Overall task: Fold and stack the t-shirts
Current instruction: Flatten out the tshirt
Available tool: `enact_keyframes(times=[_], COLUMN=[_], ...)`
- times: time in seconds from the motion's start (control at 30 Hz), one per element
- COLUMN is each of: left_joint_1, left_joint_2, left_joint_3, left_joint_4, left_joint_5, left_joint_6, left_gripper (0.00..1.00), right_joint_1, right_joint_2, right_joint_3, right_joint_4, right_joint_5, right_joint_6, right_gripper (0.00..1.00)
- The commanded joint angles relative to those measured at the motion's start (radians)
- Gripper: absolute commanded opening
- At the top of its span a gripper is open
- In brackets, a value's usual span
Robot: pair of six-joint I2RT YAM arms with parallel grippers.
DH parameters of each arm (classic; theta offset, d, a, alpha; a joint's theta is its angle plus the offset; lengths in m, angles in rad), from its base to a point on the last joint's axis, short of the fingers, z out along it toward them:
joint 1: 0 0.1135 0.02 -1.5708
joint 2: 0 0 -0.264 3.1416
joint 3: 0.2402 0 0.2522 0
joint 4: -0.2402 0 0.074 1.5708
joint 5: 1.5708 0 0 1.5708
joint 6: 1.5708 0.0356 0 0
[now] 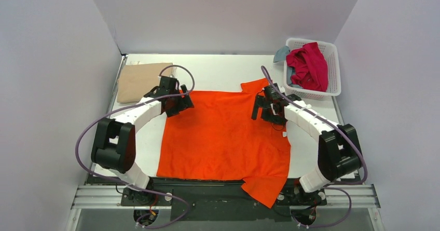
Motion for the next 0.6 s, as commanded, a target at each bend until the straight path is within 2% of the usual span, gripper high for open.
enact_keyframes(times=[0.0,0.2,0.4,0.57], left_joint_1=[-0.004,-0.003,0.019,0.046], left_joint_2=[0.093,0.24,0.352,0.478], left_joint_3=[0.037,0.119,0.198,0.341], left_joint_4=[0.039,0.018,0.021,0.011], left_joint_5=[0.01,-0.022,-0.054,-0.038], left_joint_6=[0.02,0.021,0.025,0.035], left_gripper=[0.88,0.88,0.88,0.88], right_joint_1=[0.003,-0.023,-0.07,-0.113], right_joint_2=[0.075,0.247,0.38,0.498], right_joint_3=[0.004,0.062,0.16,0.285], right_joint_4=[0.021,0.039,0.039,0.021], right_joint_5=[0.039,0.107,0.088,0.054], right_joint_6=[0.067,0.074,0.058,0.045], right_gripper=[0.96,0.96,0.96,0.96])
